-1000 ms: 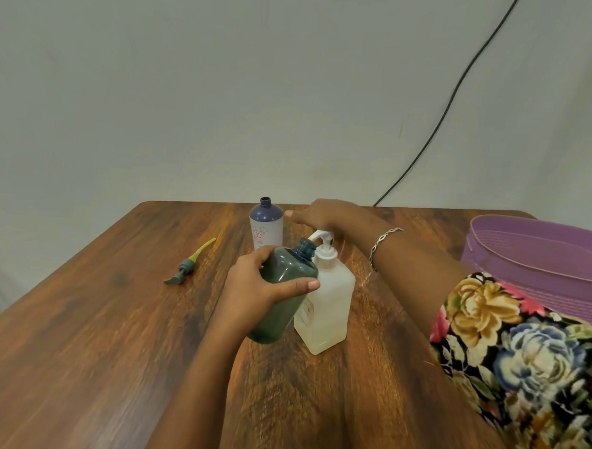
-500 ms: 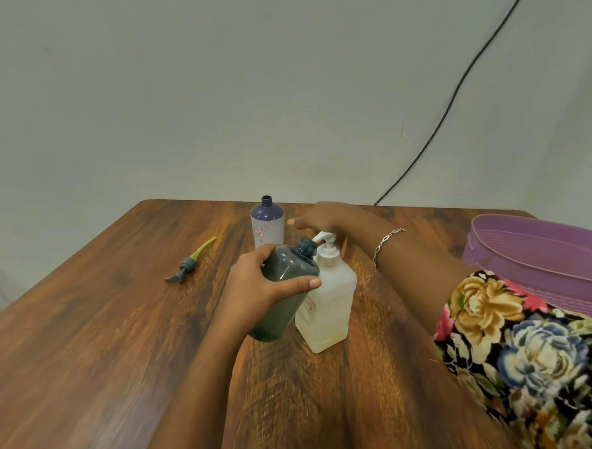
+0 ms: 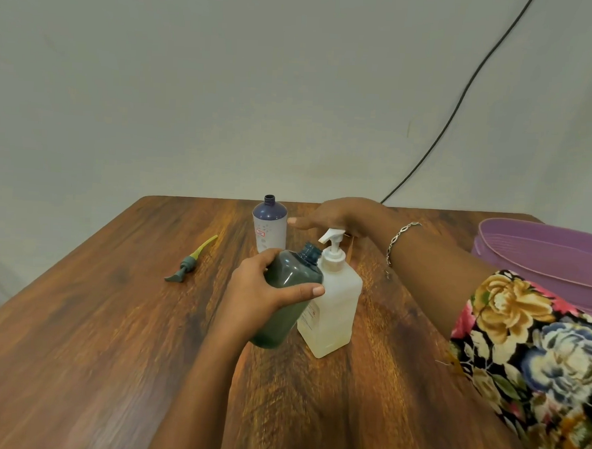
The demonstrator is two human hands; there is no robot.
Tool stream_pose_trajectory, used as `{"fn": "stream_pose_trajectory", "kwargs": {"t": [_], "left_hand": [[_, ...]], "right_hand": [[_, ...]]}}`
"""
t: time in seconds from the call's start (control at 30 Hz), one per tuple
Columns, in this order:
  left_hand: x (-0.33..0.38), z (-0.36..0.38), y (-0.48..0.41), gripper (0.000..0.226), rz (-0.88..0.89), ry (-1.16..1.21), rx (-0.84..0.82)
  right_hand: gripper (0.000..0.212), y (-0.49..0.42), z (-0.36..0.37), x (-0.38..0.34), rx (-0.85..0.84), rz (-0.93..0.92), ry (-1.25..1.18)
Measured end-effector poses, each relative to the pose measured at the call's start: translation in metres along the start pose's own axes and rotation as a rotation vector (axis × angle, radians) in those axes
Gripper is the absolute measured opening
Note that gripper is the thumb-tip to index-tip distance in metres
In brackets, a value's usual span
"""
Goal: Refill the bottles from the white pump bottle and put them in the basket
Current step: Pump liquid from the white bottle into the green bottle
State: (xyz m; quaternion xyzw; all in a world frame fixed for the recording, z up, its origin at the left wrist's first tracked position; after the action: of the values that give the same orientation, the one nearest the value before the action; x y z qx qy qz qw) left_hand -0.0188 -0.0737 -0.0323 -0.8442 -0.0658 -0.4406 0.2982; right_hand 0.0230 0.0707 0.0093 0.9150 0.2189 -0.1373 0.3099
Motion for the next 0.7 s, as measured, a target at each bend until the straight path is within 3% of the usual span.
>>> {"fn": "stream_pose_trajectory", "kwargs": {"t": [0.13, 0.43, 0.63, 0.7], "left_hand": [[-0.001, 0.001, -0.002, 0.095, 0.000, 0.010, -0.001], [-0.001, 0.001, 0.000, 0.091, 0.009, 0.017, 0.002], [-0.004, 0.002, -0.002, 0.083, -0.018, 0.009, -0.010], [-0.003, 0.003, -0.001, 0.085, -0.012, 0.004, -0.017]], "right_hand": [[0.071, 0.000, -0.006, -0.003, 0.066, -0.012, -0.057], [0.069, -0.010, 0.002, -0.002, 0.129, 0.016, -0.053], [0.055, -0.020, 0.002, -0.006, 0.344, 0.014, 0.168], [0.055, -0.018, 0.004, -0.006, 0.317, 0.001, 0.170]]}}
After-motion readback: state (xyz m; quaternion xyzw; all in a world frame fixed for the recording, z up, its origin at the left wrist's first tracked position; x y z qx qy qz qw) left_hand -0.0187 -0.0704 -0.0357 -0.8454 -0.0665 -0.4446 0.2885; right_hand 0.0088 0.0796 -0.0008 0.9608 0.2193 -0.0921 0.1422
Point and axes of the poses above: each hand's wrist, its own y-axis away from the middle knuckle, its own z-axis out of the palm, x = y × z, the point moved 6 cm from there along -y, towards the middle knuckle, and after that the axes turned 15 degrees about z, right-handed, at the moved point
